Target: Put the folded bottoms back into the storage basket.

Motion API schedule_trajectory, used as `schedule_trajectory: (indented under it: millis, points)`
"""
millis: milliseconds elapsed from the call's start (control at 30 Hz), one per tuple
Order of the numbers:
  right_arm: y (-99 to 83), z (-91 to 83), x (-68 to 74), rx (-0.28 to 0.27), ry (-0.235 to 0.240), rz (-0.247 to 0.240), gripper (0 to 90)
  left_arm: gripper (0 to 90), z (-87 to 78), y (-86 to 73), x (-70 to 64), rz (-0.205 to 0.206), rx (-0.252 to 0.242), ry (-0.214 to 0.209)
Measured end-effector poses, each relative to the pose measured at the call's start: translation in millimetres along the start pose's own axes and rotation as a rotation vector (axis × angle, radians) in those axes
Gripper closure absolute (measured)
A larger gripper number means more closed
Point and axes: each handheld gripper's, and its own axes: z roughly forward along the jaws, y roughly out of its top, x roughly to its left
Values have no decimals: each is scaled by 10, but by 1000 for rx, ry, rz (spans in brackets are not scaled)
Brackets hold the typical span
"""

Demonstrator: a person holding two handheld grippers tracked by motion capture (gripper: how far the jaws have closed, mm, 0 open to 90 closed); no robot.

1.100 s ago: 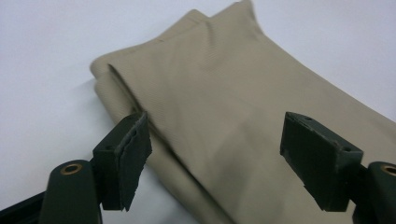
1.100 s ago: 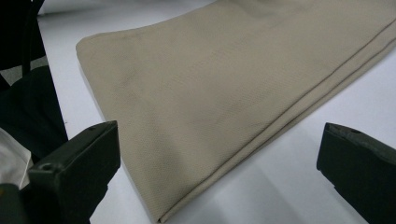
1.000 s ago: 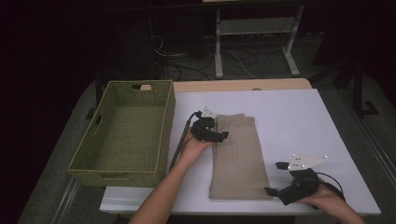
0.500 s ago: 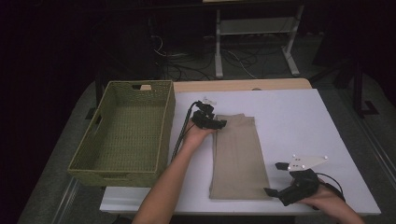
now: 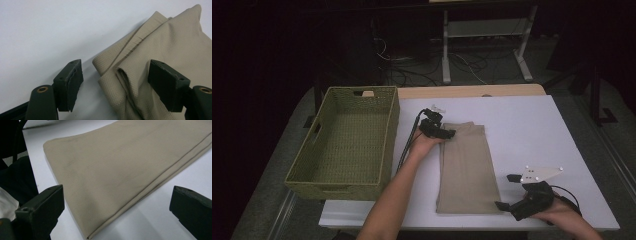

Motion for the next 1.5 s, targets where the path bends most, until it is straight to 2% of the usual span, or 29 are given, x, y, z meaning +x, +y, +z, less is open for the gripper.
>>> schedule_trajectory:
  millis: [100, 267, 400, 433, 500, 533, 600, 733, 867, 933, 1067, 1267, 1500]
  points:
    - [0, 3, 1, 0, 1, 0, 0, 355, -1, -5, -21, 24, -2, -12]
    - [2, 6, 7, 0, 2, -2, 0, 537, -2, -30, -44, 53, -22, -54]
    - [3, 16, 10, 1, 3, -1, 0, 645, -18, -36, -19, 35, -30, -82]
    - [3, 17, 12, 1, 3, -1, 0, 702, -25, -34, -17, 36, -29, -94]
    - [0, 8, 24, 3, 1, 2, 0, 735, -26, -31, -31, 53, -29, -93]
    - [-2, 0, 35, 0, -5, 0, 0, 743, -27, -30, -34, 62, -27, -93]
    - [-13, -30, 69, -8, -6, 10, 0, 748, -26, -32, -29, 55, -28, -97]
    - [-73, -59, 117, 3, -2, 12, 91, 749, -25, -34, -28, 49, -29, -98]
    - [-125, -46, 150, 19, 13, 34, 170, 751, -26, -36, -28, 46, -31, -99]
    - [-147, -23, 167, 50, 16, 22, 205, 752, -26, -44, -24, 54, -37, -100]
    - [-161, 16, 180, 96, 20, -1, 288, 752, -25, -46, -12, 42, -38, -104]
    - [-174, 46, 181, 118, 13, -30, 398, 752, -25, -47, -9, 39, -39, -108]
    - [-171, 93, 203, 129, 16, -65, 487, 752, -26, -46, -10, 38, -37, -105]
